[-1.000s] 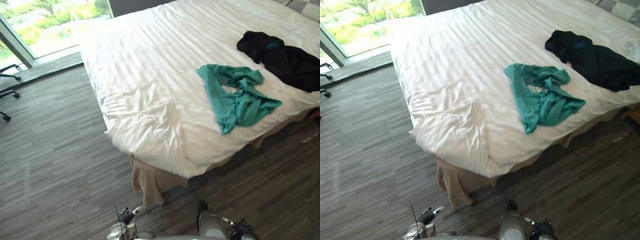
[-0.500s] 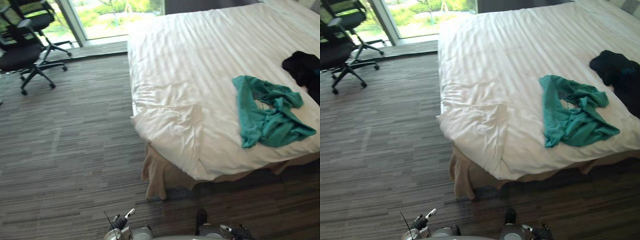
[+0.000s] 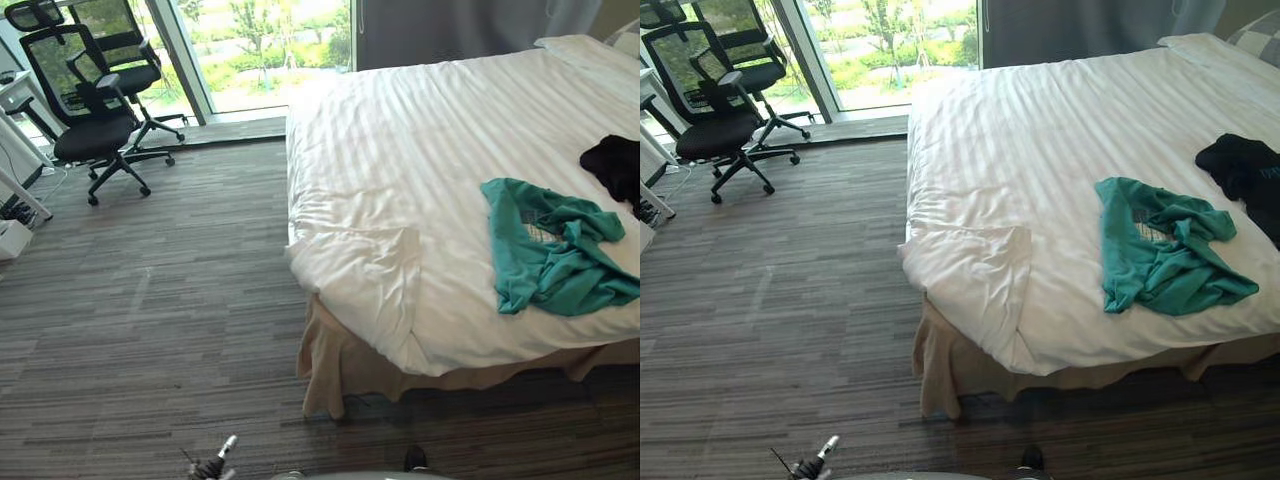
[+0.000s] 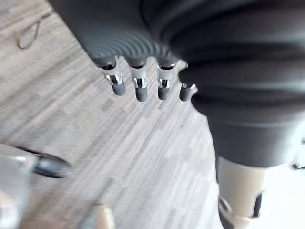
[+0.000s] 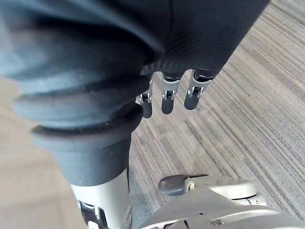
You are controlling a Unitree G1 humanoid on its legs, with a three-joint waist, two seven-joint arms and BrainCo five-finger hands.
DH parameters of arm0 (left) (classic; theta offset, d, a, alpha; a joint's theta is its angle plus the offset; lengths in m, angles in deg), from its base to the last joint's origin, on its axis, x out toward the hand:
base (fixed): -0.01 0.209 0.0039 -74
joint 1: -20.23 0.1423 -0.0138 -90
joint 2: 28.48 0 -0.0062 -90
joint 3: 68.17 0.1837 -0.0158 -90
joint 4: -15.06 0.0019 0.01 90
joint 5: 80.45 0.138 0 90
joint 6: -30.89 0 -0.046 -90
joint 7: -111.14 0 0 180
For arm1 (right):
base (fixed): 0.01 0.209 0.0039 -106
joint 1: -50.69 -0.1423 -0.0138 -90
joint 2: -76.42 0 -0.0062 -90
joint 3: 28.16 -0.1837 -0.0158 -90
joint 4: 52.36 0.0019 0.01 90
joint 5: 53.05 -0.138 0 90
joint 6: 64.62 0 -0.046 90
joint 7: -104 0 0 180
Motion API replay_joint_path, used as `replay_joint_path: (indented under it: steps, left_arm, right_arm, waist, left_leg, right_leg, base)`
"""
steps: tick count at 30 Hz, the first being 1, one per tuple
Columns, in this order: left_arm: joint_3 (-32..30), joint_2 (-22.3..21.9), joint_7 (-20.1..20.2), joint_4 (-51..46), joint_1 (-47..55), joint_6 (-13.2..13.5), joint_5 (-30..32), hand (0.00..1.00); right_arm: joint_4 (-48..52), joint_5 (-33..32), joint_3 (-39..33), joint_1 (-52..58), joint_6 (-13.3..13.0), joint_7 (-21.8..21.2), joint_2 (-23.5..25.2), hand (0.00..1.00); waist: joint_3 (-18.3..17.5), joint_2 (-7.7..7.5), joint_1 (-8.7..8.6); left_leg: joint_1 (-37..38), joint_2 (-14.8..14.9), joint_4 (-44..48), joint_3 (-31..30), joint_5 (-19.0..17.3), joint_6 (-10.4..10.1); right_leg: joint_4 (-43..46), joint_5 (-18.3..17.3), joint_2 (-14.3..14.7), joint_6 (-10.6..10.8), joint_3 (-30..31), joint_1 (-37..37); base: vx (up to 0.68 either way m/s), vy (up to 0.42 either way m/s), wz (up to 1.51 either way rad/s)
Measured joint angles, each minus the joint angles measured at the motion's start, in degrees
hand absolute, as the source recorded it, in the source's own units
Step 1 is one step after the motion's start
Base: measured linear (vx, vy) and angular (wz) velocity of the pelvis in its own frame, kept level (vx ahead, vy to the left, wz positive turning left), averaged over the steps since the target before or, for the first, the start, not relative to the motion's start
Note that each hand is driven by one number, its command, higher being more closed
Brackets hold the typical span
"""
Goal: Tidy the bed and pick cloth on bed and put in laundry
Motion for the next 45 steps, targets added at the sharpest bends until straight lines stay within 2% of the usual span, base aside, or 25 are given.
replay_joint_path:
  steps: [6,7,8,9,10,12,13,16,18,21,25,29,34,36,39,41,42,45]
  left_arm:
    - [-1.9,5.2,-3.9,-7.7,-7.0,2.0,0.7,0.0]
    - [-4.3,8.5,-3.7,-8.1,-9.8,1.2,0.8,0.0]
    - [-7.1,14.8,-3.5,-7.8,-12.2,1.0,0.2,0.0]
    - [-7.7,18.2,-2.7,-7.2,-12.9,1.0,-0.2,0.0]
    - [-8.1,24.7,-2.1,-7.1,-13.9,1.6,-0.2,0.0]
    - [-9.3,29.0,-2.3,-7.6,-14.6,4.5,1.4,0.0]
    - [-9.6,29.1,-2.3,-7.6,-14.6,4.7,1.4,0.0]
    - [-7.5,25.2,-2.7,-11.0,-14.3,3.9,2.2,0.0]
    - [-2.5,21.0,-3.5,-16.8,-13.9,2.2,7.9,0.0]
    - [1.8,18.3,-3.5,-23.3,-14.0,1.5,14.2,0.0]
    - [3.5,18.5,-3.5,-26.8,-16.4,1.3,20.5,0.0]
    - [8.0,21.1,-3.3,-26.8,-20.1,0.7,25.9,0.0]
    - [12.5,22.5,-2.1,-27.8,-23.8,-0.6,30.6,0.0]
    - [14.8,22.6,-1.8,-27.8,-25.3,-0.9,32.1,0.0]
    - [21.8,24.1,0.5,-25.3,-30.7,-1.7,34.4,0.0]
    - [24.3,24.4,1.6,-23.8,-33.6,-2.0,35.8,0.0]
    - [26.5,24.4,2.1,-22.6,-36.0,-2.8,37.3,0.0]
    - [32.0,24.4,3.0,-19.4,-41.6,-3.4,40.8,0.0]
  right_arm:
    - [0.9,0.0,1.1,0.1,-0.2,0.0,-0.5,0.0]
    - [1.4,0.0,1.2,0.4,-0.2,-0.1,-0.5,0.0]
    - [2.5,-0.3,1.8,0.7,-0.2,-0.8,-0.3,0.0]
    - [2.9,-0.7,2.0,1.0,-0.3,-1.7,-0.4,0.0]
    - [3.2,-1.9,2.3,1.7,-0.6,-2.2,-0.5,0.0]
    - [3.4,-2.5,2.1,3.3,-1.2,-2.6,-0.6,0.0]
    - [3.4,-2.7,2.0,3.6,-1.2,-2.8,-0.7,0.0]
    - [3.2,-3.5,2.0,4.5,-1.3,-2.9,-0.9,0.0]
    - [3.3,-3.8,2.0,4.5,-1.3,-2.9,-0.6,0.0]
    - [3.3,-3.7,1.9,4.6,-1.2,-3.0,-0.3,0.0]
    - [3.4,-3.7,0.9,4.9,-1.1,-4.0,-0.2,0.0]
    - [3.4,-3.7,0.4,5.2,-1.0,-4.1,-0.5,0.0]
    - [3.4,-3.7,-0.2,5.2,-1.0,-4.1,-0.5,0.0]
    - [3.4,-3.7,-0.2,5.3,-1.1,-4.1,-0.4,0.0]
    - [3.7,-3.7,-0.3,5.4,-1.1,-4.0,-0.1,0.0]
    - [4.2,-3.7,-0.4,5.5,-1.1,-4.0,-0.1,0.0]
    - [5.0,-3.7,-0.6,5.4,-1.1,-3.9,-0.1,0.0]
    - [5.8,-3.7,-0.8,5.2,-1.3,-3.8,0.0,0.0]
  waist:
    - [-0.1,0.0,-0.22]
    - [0.1,0.51,-0.13]
    - [-0.1,-0.54,-0.22]
    - [0.0,-0.37,-0.26]
    - [-0.1,-0.54,-0.32]
    - [-0.3,0.28,-0.15]
    - [-0.4,0.53,-0.18]
    - [-0.6,0.93,0.21]
    - [-0.5,0.7,0.11]
    - [-0.5,0.5,-0.81]
    - [-0.4,0.81,-2.94]
    - [0.1,2.43,-3.19]
    - [0.0,3.02,-3.39]
    - [0.1,3.13,-4.16]
    - [0.2,3.41,-5.04]
    - [1.0,3.82,-5.42]
    - [1.5,4.15,-6.18]
    - [2.6,4.71,-6.49]
  left_leg:
    - [0.5,-0.4,-0.4,0.8,-0.1,0.0]
    - [1.1,-0.3,-0.4,1.2,-0.1,0.0]
    - [1.0,-0.1,-0.4,1.6,-0.1,0.0]
    - [1.1,0.0,-0.3,1.8,-0.1,0.0]
    - [1.3,0.0,-0.3,2.3,-0.1,0.0]
    - [1.3,-0.4,-0.3,2.6,-0.3,0.3]
    - [1.3,-0.4,-0.3,2.6,-0.4,0.4]
    - [1.1,-0.7,-0.1,2.5,-0.5,0.6]
    - [0.8,-0.7,0.0,2.4,-0.5,0.6]
    - [0.2,-0.6,0.4,2.6,-0.5,0.6]
    - [0.4,-0.7,0.7,3.1,-0.6,0.6]
    - [0.8,-0.7,0.7,3.8,-0.7,0.5]
    - [0.8,-0.5,0.7,4.7,-0.8,0.4]
    - [0.8,-0.5,0.7,5.1,-0.8,0.4]
    - [0.8,-0.6,0.7,5.8,-0.8,0.4]
    - [0.8,-0.7,0.7,6.0,-0.8,0.4]
    - [0.6,-0.9,0.7,6.1,-0.8,0.4]
    - [-2.1,-1.3,1.1,6.6,-0.7,0.4]
  right_leg:
    - [-0.1,0.2,0.0,0.4,0.2,0.0]
    - [0.0,0.3,-0.2,0.5,0.5,-0.1]
    - [0.0,0.3,0.1,0.6,0.6,0.0]
    - [0.0,0.3,0.2,0.6,0.8,0.0]
    - [0.0,0.4,0.5,0.6,1.1,0.0]
    - [-0.3,0.4,0.1,0.6,1.5,-0.2]
    - [-0.3,0.4,0.0,0.6,1.5,-0.2]
    - [-0.3,0.4,-0.3,0.6,1.5,-0.2]
    - [-0.3,0.5,-0.2,0.5,1.5,-0.5]
    - [-0.2,0.8,-0.1,0.1,2.0,-1.3]
    - [-0.2,1.0,0.0,0.2,3.0,-1.3]
    - [-0.2,1.1,0.1,0.3,3.4,-1.4]
    - [-0.2,1.4,0.4,0.1,4.6,-2.3]
    - [-0.2,1.4,0.4,0.1,4.7,-2.4]
    - [-0.2,1.6,0.4,0.1,5.3,-3.2]
    - [-0.2,1.9,0.4,0.2,5.9,-3.4]
    - [-0.2,2.1,0.3,0.3,6.1,-3.8]
    - [0.0,2.9,-0.1,0.3,7.0,-6.4]
  base:
    - [0.03,0.011,-0.04]
    - [-0.01,0.008,-0.17]
    - [-0.04,-0.006,-0.19]
    - [-0.06,-0.026,-0.19]
    - [-0.08,-0.033,-0.13]
    - [-0.07,-0.009,-0.06]
    - [-0.06,0.007,0.01]
    - [-0.06,0.001,0.04]
    - [-0.07,-0.024,-0.01]
    - [-0.04,-0.021,-0.12]
    - [-0.01,-0.009,-0.08]
    - [-0.03,-0.01,-0.08]
    - [-0.03,-0.022,-0.13]
    - [-0.04,-0.017,-0.04]
    - [-0.04,-0.025,-0.12]
    - [-0.04,-0.021,-0.13]
    - [-0.06,-0.019,-0.07]
    - [-0.08,-0.026,-0.12]
